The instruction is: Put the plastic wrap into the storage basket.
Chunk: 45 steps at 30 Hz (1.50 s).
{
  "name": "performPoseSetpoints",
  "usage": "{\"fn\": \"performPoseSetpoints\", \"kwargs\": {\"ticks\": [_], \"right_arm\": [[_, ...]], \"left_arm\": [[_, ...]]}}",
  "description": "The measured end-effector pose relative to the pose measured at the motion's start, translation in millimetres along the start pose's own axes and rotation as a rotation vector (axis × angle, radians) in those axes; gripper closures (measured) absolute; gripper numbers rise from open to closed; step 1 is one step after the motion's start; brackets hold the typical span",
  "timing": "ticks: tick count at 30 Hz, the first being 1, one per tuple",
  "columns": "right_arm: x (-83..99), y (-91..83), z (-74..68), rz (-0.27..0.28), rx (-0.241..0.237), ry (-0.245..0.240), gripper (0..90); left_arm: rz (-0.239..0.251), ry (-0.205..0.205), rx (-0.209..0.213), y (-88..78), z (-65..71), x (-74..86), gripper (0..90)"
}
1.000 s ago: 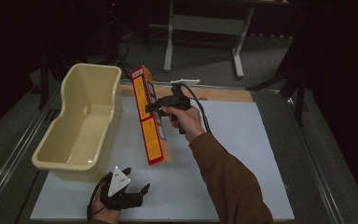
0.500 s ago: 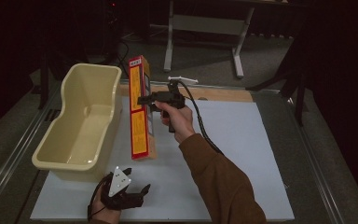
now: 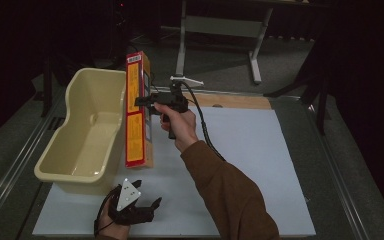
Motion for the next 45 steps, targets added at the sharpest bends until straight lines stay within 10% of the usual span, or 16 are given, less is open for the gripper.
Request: {"fn": "performPoseSetpoints", "kwargs": {"ticks": [26,45], "right_arm": [[-1.5,42.3,-32.8,0.088,-0.086,0.055,39.7],[-3.1,74.7,-38.8,0.130,-0.038,0.112,39.6]], "left_arm": [[0.017,-0.008,-0.008,-3.6,-2.7,-1.0,15.7],[0.024,-0.013,-0.001,-6.6,-0.3,-0.2,15.6]]}}
Point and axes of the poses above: each handheld gripper's, and its own axes: y roughly forward along the jaws, x roughly out of its underside, z roughly to its right, the point moved 6 cm from there along y, roughly forward along the jaws, and after that the axes turned 5 degrees about -y, right-handed, at the moved point
